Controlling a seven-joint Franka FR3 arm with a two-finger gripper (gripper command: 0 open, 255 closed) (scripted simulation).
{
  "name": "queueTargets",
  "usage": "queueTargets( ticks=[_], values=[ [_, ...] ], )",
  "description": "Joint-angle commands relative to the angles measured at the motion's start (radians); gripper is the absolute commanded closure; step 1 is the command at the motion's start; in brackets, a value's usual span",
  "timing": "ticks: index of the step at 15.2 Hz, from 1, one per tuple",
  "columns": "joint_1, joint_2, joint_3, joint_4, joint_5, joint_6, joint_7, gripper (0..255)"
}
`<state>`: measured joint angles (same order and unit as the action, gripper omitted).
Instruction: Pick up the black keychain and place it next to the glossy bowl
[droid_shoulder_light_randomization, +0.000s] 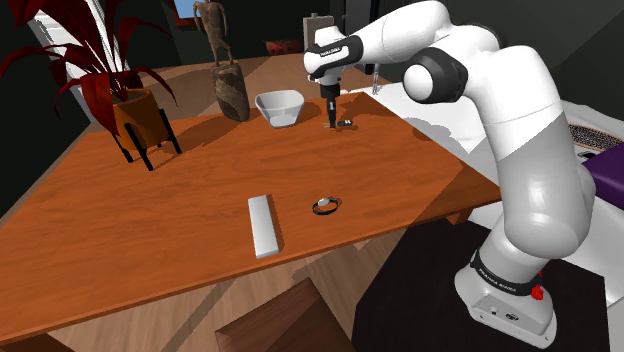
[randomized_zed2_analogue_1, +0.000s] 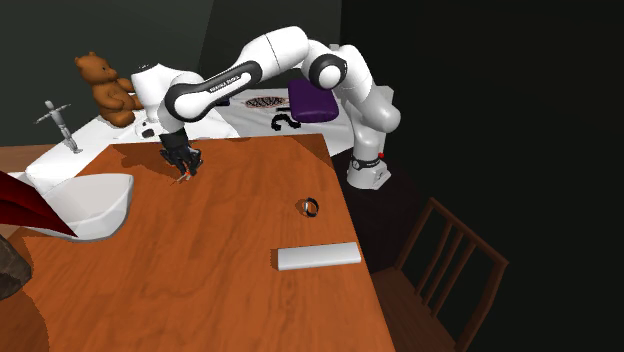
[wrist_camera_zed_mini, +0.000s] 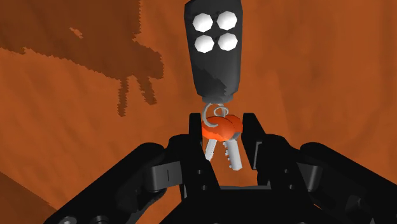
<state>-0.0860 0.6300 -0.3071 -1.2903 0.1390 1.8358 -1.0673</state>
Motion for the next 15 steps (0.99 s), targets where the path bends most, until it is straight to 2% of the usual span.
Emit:
queueTargets(
  ticks=[1, 6, 13, 14, 15],
  values=[
    [0.0, 0.005, 0.001, -0.018, 0.002, 0.024, -0.002, 255],
    [0.001, 0.025, 0.005, -0.058, 0.008, 0.082, -0.004, 255],
    [0.001, 0.025, 0.005, -0.058, 0.008, 0.082, -0.004, 255],
    [0.001, 0.025, 0.005, -0.058, 0.008, 0.082, -0.004, 0],
    [0.001, 0.025, 0.005, -0.058, 0.008, 0.082, -0.004, 0]
  ],
)
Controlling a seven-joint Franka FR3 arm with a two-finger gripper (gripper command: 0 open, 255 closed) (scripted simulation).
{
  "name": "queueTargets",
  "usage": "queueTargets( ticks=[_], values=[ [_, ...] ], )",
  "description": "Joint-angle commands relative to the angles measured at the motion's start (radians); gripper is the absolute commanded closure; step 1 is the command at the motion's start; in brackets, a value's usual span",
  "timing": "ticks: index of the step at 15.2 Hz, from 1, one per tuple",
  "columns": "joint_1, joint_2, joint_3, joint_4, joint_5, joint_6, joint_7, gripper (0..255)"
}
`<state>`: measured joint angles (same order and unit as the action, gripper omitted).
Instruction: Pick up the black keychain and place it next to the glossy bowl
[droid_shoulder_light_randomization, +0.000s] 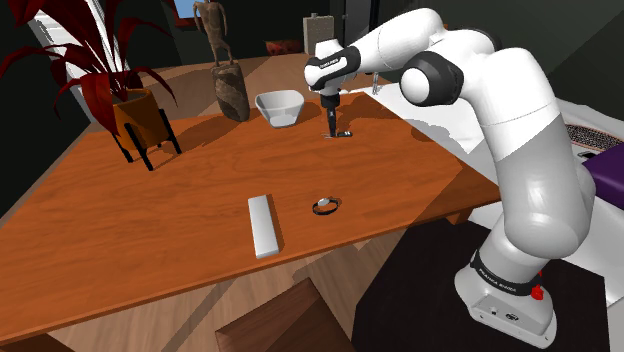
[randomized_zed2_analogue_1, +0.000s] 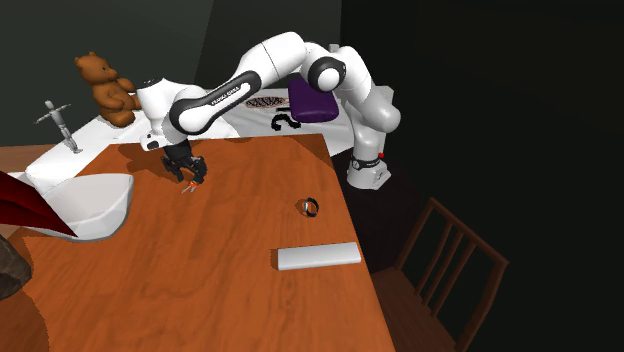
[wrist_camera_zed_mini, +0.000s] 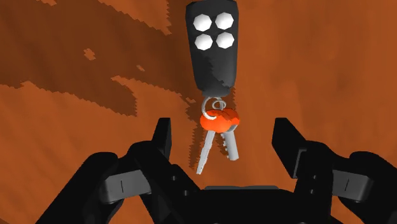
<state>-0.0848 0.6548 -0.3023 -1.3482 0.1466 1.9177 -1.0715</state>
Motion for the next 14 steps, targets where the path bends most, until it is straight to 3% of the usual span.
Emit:
queueTargets(
  ticks=[1, 4, 8, 14],
  values=[
    [0.0, 0.0, 0.0, 0.0, 0.0, 0.0, 0.0, 0],
    [0.0, 0.0, 0.0, 0.0, 0.0, 0.0, 0.0, 0],
    [-0.004, -0.018, -0.004, 0.1, -0.008, -0.116, 0.007, 0],
    [-0.004, -0.018, -0.004, 0.1, -0.008, -0.117, 0.007, 0]
  ],
)
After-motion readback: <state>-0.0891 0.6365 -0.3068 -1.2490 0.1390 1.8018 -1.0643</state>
